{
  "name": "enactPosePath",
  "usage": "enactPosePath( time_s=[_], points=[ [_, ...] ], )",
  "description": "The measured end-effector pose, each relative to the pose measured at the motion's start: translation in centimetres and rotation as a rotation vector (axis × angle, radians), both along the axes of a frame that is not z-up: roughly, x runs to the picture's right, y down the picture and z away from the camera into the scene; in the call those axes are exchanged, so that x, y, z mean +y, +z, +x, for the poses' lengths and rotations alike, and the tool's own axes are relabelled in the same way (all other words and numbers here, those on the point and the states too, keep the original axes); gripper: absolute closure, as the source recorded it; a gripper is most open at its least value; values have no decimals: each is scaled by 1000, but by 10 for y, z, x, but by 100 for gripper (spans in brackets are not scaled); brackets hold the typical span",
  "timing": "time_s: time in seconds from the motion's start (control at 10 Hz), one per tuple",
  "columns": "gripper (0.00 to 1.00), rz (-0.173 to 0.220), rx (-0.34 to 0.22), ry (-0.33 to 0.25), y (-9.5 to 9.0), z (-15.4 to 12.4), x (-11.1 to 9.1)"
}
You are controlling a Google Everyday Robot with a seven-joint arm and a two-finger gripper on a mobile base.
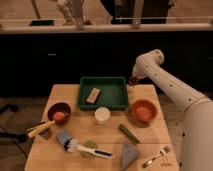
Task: Place grapes in table surface
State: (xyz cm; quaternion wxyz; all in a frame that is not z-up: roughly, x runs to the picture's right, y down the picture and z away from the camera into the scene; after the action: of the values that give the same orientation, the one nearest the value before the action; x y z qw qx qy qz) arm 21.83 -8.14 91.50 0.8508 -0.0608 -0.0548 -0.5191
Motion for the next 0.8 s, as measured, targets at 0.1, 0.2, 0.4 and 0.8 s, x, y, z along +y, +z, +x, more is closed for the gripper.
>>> enactPosePath(
  time_s=[0.1, 0.2, 0.4, 0.8],
  points=[
    [100, 0, 3, 11, 1, 4, 4],
    [100, 1, 6, 21, 0, 8, 7],
    [100, 9, 15, 39, -6, 14, 13],
    [100, 21, 38, 77, -17, 30, 22]
  ],
)
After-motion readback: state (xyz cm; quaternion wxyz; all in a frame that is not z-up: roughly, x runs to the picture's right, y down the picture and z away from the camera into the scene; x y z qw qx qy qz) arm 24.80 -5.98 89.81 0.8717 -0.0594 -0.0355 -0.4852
